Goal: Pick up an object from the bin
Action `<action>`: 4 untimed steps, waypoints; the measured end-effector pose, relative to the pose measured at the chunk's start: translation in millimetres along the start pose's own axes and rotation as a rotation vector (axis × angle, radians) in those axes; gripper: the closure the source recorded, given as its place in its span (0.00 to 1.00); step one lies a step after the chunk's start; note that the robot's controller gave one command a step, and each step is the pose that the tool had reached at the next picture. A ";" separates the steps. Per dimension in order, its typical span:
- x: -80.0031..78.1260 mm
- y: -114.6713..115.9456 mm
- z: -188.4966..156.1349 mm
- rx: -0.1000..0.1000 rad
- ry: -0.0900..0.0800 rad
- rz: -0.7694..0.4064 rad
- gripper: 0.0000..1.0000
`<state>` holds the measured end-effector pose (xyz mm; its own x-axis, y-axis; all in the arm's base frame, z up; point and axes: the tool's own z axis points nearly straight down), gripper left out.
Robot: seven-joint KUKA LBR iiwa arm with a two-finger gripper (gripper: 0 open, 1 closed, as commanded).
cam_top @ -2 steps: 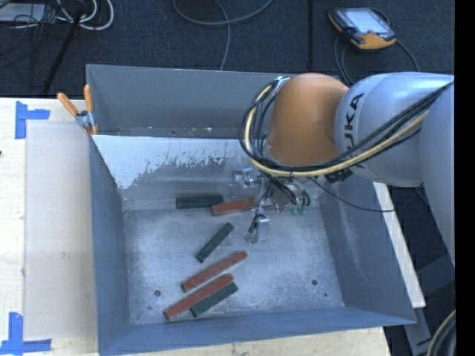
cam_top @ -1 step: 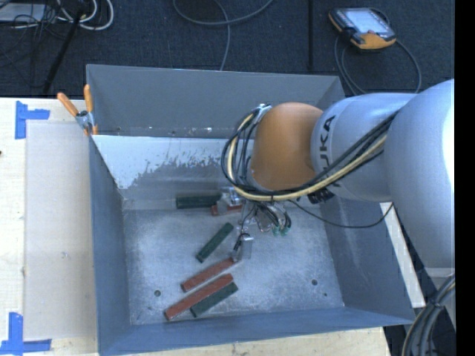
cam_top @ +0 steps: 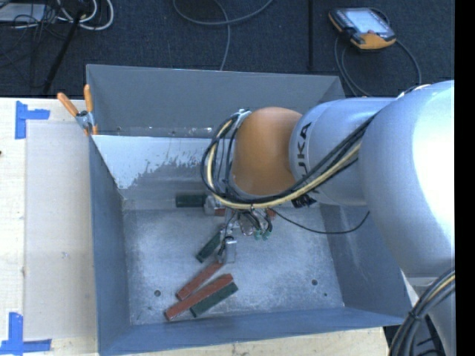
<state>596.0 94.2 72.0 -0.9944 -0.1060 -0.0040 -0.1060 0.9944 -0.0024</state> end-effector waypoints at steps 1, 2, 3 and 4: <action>46.2 22.2 0.9 -0.003 0.002 0.018 0.00; 45.7 77.2 -0.6 -0.002 0.011 -0.032 1.00; 45.2 77.2 1.6 -0.003 0.004 -0.032 0.00; 45.6 77.2 2.0 -0.002 0.005 -0.033 1.00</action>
Offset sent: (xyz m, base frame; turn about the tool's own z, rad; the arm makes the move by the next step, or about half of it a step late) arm -0.0533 0.0713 -0.0020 -0.0291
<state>542.5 166.1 69.6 -0.9903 -0.1387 0.0009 -0.1387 0.9903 -0.0001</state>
